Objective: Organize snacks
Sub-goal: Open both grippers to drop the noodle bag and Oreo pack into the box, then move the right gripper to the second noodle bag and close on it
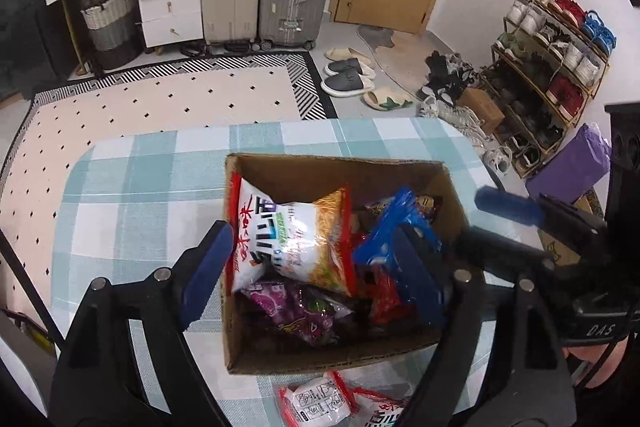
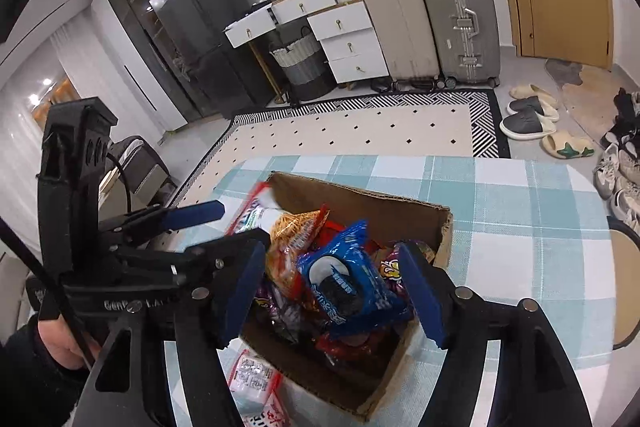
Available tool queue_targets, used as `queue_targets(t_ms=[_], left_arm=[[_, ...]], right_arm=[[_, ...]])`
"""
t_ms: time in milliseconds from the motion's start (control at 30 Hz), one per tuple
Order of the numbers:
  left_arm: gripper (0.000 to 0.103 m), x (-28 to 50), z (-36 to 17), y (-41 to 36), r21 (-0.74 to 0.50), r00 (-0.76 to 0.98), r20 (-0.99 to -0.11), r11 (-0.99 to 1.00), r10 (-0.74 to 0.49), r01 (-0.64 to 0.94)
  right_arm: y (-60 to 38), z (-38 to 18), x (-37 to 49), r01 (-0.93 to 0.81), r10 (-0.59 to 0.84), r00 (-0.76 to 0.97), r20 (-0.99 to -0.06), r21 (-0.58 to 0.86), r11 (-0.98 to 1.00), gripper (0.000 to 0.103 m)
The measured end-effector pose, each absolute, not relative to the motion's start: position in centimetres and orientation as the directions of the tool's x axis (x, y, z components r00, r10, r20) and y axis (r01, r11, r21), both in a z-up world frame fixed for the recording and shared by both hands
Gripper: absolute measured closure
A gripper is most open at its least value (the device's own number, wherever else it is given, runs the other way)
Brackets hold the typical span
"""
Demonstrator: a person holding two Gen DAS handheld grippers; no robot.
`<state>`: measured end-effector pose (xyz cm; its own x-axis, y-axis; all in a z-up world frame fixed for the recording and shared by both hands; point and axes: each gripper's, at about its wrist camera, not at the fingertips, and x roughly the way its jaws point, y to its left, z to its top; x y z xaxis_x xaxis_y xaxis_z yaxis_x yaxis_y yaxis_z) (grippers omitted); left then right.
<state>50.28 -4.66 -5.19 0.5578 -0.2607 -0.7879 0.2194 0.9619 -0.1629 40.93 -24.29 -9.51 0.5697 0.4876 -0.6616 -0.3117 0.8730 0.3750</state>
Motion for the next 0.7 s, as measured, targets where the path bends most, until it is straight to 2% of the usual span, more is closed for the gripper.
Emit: queue_targets(t_ms=[67, 200, 400, 500, 700], left_arm=[[0.022, 49.1, -4.4, -4.4, -0.16, 0.562, -0.785, 0.962, -0.261, 0.223], [0.022, 45.1, -2.7, -4.0, -0.1, 0.624, -0.75, 0.969, -0.222, 0.224], [0.021, 37.4, -0.8, -4.0, -0.004, 0.744, -0.647, 0.976, -0.168, 0.217], [0.019, 34.0, -0.3, -4.0, 0.0, 0.765, -0.62, 0.975, -0.175, 0.223], [0.014, 26.8, 1.3, -3.7, 0.019, 0.811, -0.556, 0.973, -0.183, 0.232]], right_arm=[[-24.6, -8.8, 39.5, -0.317, 0.49, 0.588, -0.643, 0.374, 0.872, 0.032], [-25.1, -7.5, 35.5, -0.32, 0.506, 0.629, -0.59, 0.397, 0.86, 0.024], [-25.2, -6.0, 28.2, -0.383, 0.547, 0.671, -0.5, 0.398, 0.833, 0.019], [-25.1, -5.5, 25.1, -0.379, 0.537, 0.705, -0.464, 0.394, 0.838, 0.008], [-25.3, -4.9, 20.1, -0.388, 0.545, 0.738, -0.398, 0.41, 0.825, 0.001]])
